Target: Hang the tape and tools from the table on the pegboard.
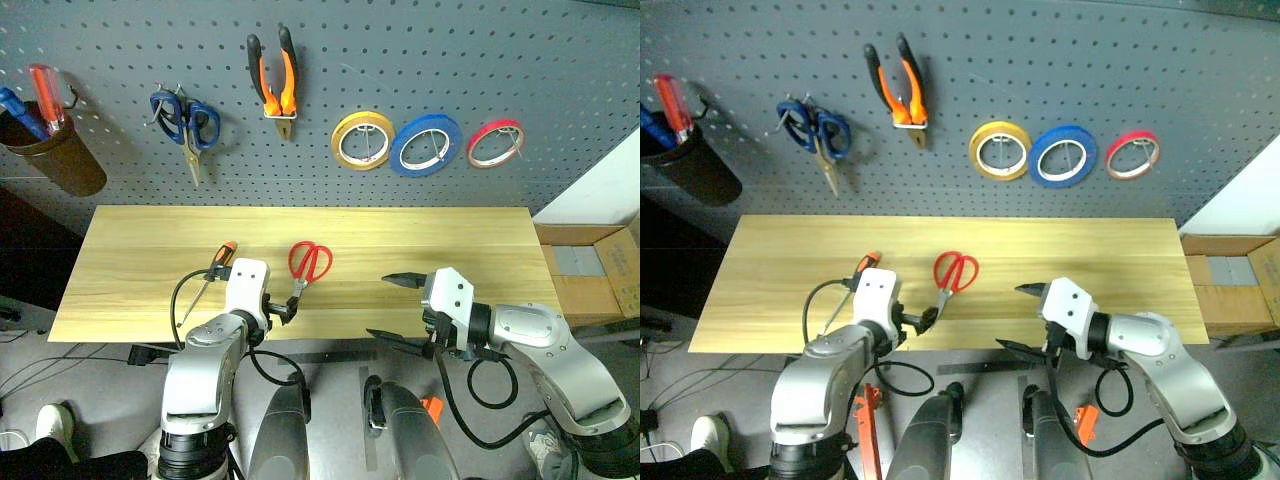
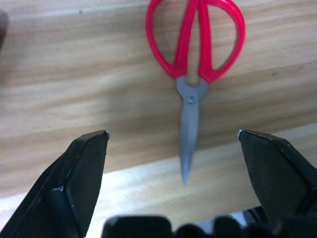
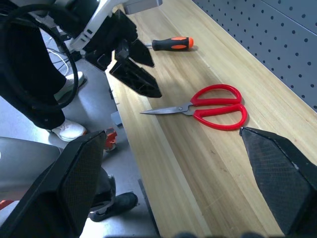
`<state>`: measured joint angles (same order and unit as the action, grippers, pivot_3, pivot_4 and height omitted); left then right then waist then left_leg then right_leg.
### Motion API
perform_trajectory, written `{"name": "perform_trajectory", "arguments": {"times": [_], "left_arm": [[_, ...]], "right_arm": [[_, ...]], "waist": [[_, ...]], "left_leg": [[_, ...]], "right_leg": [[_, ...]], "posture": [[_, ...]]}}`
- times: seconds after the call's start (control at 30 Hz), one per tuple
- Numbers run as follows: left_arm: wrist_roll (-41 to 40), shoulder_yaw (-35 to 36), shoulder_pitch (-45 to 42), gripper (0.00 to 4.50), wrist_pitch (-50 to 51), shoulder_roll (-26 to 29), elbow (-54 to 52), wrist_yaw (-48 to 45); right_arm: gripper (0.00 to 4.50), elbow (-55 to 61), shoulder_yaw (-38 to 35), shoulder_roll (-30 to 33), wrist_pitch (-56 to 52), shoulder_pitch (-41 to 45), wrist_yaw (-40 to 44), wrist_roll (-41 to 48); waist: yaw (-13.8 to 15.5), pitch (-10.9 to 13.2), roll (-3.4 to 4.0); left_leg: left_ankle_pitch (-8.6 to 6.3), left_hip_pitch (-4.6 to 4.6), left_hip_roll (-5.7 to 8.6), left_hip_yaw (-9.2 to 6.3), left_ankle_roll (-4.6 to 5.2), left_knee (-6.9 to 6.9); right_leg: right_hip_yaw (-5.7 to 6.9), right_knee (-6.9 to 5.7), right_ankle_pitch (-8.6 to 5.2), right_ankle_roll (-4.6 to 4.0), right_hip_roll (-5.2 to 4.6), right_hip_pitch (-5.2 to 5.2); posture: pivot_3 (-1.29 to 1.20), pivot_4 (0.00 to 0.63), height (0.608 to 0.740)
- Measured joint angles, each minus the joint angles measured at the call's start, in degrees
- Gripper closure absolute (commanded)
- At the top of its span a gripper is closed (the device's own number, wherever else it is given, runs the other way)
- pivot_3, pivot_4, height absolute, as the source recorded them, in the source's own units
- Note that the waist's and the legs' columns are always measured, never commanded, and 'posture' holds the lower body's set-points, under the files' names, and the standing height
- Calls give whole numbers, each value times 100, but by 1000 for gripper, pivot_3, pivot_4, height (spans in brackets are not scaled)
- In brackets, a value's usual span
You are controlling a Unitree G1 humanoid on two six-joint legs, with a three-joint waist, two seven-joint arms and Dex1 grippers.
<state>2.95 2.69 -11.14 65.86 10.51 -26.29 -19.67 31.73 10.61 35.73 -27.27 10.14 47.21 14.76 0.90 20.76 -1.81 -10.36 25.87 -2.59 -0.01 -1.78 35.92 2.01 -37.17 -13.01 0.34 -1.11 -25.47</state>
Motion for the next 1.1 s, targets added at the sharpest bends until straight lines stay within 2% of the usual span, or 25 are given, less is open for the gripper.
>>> {"name": "perform_trajectory", "arguments": {"times": [0.1, 0.47, 0.9, 1.1], "left_arm": [[-60, -128, -67, 16, -304, 277, 273, -16], [-400, -258, -769, 16, -1133, 343, 1723, -94], [-503, -346, -678, 16, -1108, 306, 1945, 154], [-507, -615, -703, 16, -1187, 360, 1963, 147]], "right_arm": [[0, -2, 1, -17, -3, 2, -10, -1], [0, -55, 31, -52, -3, 37, -124, -9], [0, -69, 32, -51, -3, 43, -141, -15], [0, -69, 31, -38, -3, 39, -140, -14]], "waist": [[10, 21, 2], [42, 100, 1], [39, 113, 8], [39, 113, 8]], "left_leg": [[0, 0, -1, 0, 0, 3], [0, 4, 0, 4, 0, 0], [0, 2, -1, 4, 0, 1], [0, 1, 0, 4, 0, 2]], "right_leg": [[0, -2, 1, 1, -3, 0], [0, 4, 1, 1, -3, -2], [0, 0, 1, 1, -5, -2], [0, -1, 1, 2, -5, -1]], "posture": [[35, 418, 740], [20, 430, 740], [15, 426, 740], [6, 421, 740]]}}
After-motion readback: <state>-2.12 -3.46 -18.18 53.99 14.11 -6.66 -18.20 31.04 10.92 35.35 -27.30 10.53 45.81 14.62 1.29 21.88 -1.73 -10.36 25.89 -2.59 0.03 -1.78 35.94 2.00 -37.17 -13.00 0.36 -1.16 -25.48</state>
